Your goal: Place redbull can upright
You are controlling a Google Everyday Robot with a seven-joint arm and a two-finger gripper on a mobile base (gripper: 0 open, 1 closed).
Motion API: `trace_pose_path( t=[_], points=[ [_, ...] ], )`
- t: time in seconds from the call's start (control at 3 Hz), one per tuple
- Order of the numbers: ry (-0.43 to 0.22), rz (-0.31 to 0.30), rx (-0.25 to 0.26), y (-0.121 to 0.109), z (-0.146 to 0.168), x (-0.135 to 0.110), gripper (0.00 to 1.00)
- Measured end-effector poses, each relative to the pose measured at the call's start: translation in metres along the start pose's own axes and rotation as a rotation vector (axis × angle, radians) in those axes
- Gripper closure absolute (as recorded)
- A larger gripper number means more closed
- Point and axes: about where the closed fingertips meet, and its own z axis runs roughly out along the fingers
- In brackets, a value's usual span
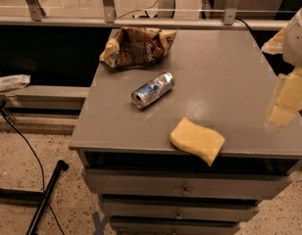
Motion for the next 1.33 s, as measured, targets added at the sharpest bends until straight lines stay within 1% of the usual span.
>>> trace_pose_path(
  t=[0.33,0.67,1.0,1.33],
  points=[
    [0.000,0.000,0.000,0.000,0.000,0.000,0.00],
    [0.019,-0.155,-0.037,-0.024,0.022,-0.030,0.00],
    [0.010,-0.331,-0.068,-0.047,0.044,-0.076,0.00],
    [-0.002,-0.512,-0.073,-0.055,0.066,-0.136,0.00]
  ],
)
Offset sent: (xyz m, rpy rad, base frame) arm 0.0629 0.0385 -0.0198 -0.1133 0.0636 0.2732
